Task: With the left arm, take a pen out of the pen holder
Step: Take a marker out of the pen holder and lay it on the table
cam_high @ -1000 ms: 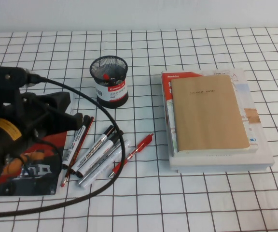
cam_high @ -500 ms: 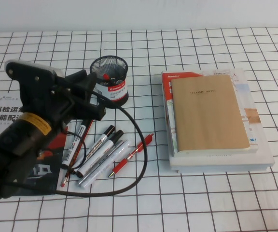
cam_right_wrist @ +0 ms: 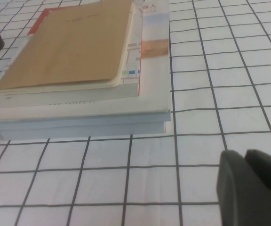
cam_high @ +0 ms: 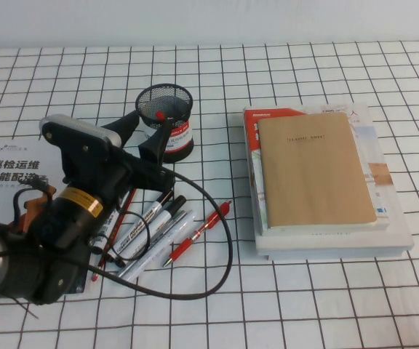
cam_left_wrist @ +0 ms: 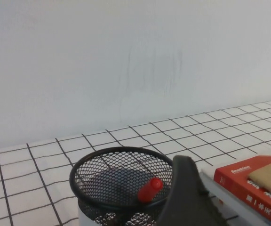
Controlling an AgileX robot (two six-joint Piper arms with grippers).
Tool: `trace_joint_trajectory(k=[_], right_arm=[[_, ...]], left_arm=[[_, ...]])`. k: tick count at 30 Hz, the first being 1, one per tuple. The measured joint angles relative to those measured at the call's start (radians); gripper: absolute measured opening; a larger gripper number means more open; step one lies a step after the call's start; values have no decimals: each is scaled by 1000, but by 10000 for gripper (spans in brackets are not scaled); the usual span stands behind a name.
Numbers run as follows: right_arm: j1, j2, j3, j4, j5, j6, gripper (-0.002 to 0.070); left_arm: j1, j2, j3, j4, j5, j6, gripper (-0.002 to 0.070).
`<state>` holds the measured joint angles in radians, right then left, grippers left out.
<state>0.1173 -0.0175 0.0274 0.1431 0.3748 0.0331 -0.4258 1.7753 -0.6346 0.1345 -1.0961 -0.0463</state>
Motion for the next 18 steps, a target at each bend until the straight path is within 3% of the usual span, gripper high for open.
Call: trace_joint_trajectory(k=[18], right_arm=[[0, 0, 0, 0, 0, 0, -14]], left_arm=[[0, 131, -133, -45, -38, 32, 379]])
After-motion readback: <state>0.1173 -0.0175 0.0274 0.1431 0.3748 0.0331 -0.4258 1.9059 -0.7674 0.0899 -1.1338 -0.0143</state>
